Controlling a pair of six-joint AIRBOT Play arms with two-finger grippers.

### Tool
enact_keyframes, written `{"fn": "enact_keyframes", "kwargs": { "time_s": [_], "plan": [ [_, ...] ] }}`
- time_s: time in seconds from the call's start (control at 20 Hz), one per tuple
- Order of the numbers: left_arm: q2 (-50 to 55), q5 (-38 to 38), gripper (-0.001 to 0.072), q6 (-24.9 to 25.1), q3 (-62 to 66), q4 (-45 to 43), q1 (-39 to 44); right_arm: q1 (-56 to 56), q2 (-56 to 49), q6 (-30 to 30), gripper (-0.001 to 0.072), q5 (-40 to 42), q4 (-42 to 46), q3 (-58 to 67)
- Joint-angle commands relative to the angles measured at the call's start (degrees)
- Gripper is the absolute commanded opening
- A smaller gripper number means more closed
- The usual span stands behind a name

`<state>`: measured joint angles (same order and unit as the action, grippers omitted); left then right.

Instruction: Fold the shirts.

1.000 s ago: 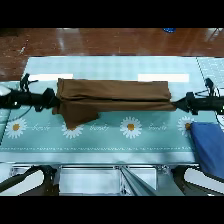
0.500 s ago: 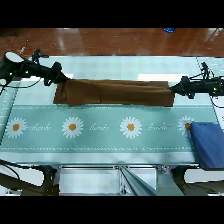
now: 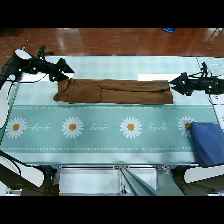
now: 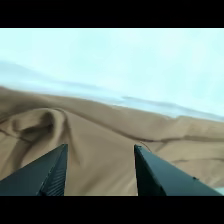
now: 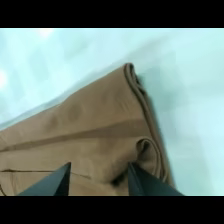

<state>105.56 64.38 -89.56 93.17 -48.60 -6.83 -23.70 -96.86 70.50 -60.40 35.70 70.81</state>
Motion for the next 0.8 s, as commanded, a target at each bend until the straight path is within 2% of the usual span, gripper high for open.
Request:
{"fn": "enact_keyframes", "kwargs": {
  "time_s": [0.0,0.1,0.15,0.25,0.4,0.5,0.6,0.75],
  "plan": [
    [-1.53,9.16,0.0508,-1.44,3.19,-8.46,-1.84,-4.07,1.22,0.15,0.0413,-6.86,2.93,2.8],
    [-5.16,13.75,0.0508,-1.6,1.88,-17.86,-1.97,-7.8,3.37,0.81,0.0413,-10.43,8.48,2.82],
    [-8.15,13.46,0.0508,-1.6,-0.46,-20.81,-1.66,-9.03,4.74,1.92,0.0412,-9.77,12.33,2.16],
    [-16.02,6.95,0.0508,-0.96,-8.0,-21.29,-0.52,-10.47,7.17,4.28,0.0412,-6.45,16.35,-0.55],
    [-31.36,-8.15,0.0508,-1.2,-23.87,-21.24,4.48,-9.62,7.58,5.51,0.0412,-2.08,15.54,-3.93],
    [-40.02,-14.88,0.0509,-1.7,-33.48,-20.5,9.4,-7.5,6.84,5.75,0.0413,0.59,13.66,-4.39],
    [-44.85,-16.65,0.0509,-2.95,-39.63,-20.44,13.92,-5.05,5.73,5.49,0.0412,3.39,10.49,-4.37],
    [-45.35,-15.74,0.0509,-3.54,-42.18,-20.44,18.14,-1.51,1.99,5.31,0.0413,4.59,6.67,-3.43]
  ]
}}
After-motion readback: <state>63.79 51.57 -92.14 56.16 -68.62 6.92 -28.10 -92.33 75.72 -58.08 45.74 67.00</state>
